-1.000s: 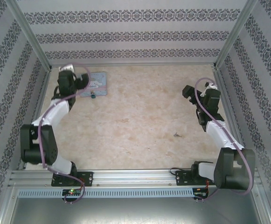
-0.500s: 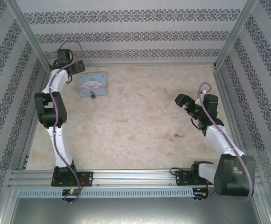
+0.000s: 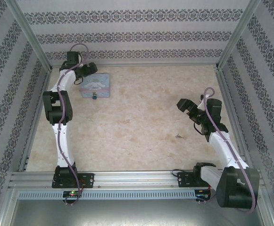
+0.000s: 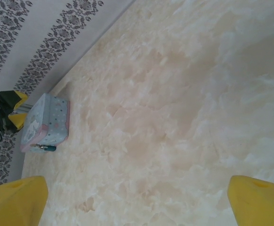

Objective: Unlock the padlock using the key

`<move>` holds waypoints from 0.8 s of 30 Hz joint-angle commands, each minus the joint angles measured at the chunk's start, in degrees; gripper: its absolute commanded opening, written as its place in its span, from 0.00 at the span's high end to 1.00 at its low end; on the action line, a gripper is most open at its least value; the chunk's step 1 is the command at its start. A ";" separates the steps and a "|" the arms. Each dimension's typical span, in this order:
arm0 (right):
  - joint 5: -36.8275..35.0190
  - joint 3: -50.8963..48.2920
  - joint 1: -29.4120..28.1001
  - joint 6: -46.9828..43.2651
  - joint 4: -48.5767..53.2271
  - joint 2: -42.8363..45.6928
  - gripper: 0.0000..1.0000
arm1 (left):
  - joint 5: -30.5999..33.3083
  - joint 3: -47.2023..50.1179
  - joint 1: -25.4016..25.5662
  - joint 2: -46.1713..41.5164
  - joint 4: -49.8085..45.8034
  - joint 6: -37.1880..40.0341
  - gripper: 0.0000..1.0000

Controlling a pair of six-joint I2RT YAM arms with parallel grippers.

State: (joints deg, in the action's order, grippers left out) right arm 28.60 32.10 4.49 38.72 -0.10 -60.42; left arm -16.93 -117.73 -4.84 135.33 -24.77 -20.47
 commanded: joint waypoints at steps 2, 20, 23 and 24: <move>-0.59 3.84 -2.72 0.41 0.97 -3.20 0.04 | -7.03 13.54 4.86 -9.11 6.88 -4.44 0.01; -9.58 16.16 -19.00 -0.61 1.44 -20.66 0.08 | 9.65 62.38 23.87 -47.13 24.12 -21.08 0.00; -9.77 17.87 -19.15 -0.91 1.57 -23.48 0.09 | 7.80 59.66 23.90 -45.92 21.26 -20.33 0.00; -9.70 18.38 -19.14 -0.91 1.69 -24.33 0.09 | 6.95 59.30 23.89 -45.61 20.84 -20.51 0.00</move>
State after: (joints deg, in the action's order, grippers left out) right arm 20.60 47.83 -14.41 38.68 1.34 -83.15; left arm -10.33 -56.01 19.35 88.84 -0.84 -41.65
